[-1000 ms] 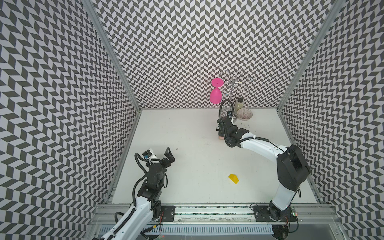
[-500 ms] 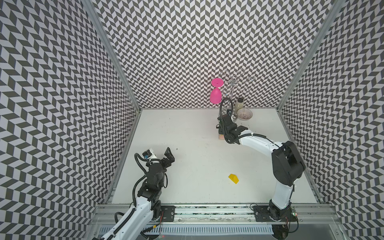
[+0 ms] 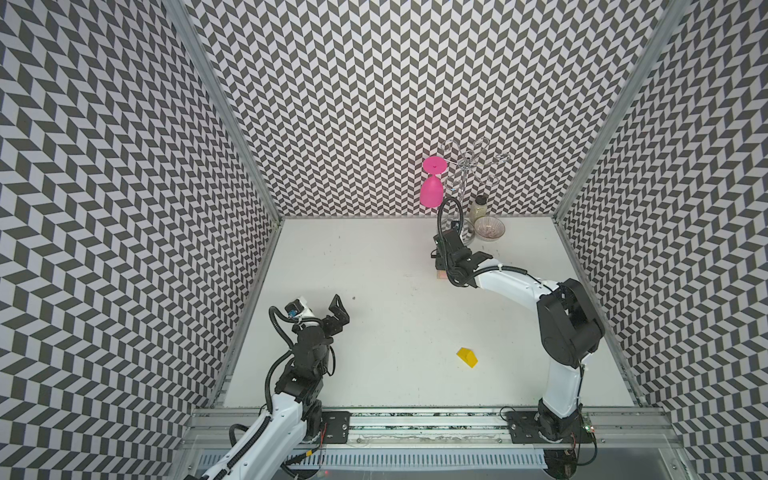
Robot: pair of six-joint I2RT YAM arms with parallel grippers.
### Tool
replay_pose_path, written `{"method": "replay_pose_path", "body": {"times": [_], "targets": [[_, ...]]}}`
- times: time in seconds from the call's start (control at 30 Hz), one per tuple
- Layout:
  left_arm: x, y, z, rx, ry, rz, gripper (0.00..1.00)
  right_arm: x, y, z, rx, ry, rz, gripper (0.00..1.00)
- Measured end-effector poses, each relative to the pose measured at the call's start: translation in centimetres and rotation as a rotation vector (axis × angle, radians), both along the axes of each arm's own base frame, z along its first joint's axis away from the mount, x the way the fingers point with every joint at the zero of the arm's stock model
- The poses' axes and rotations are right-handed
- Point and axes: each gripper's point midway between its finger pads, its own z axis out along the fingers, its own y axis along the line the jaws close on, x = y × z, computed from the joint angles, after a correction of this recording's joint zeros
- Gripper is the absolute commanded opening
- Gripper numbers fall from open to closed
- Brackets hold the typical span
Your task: Build the wood block tower
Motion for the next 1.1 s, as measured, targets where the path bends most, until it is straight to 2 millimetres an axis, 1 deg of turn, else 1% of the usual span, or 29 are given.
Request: {"method": "replay_pose_path", "body": {"times": [0.37, 0.8, 1.1], "targets": [[0.0, 0.0, 0.0, 0.000, 0.000, 0.000, 1.00, 0.4, 0.0, -0.1, 0.008, 0.001, 0.001, 0.31], [0.0, 0.0, 0.0, 0.000, 0.000, 0.000, 1.00, 0.5, -0.1, -1.0, 0.004, 0.018, 0.001, 0.32], [0.0, 0.0, 0.0, 0.000, 0.000, 0.000, 1.00, 0.6, 0.1, -1.0, 0.007, 0.021, 0.012, 0.35]]}}
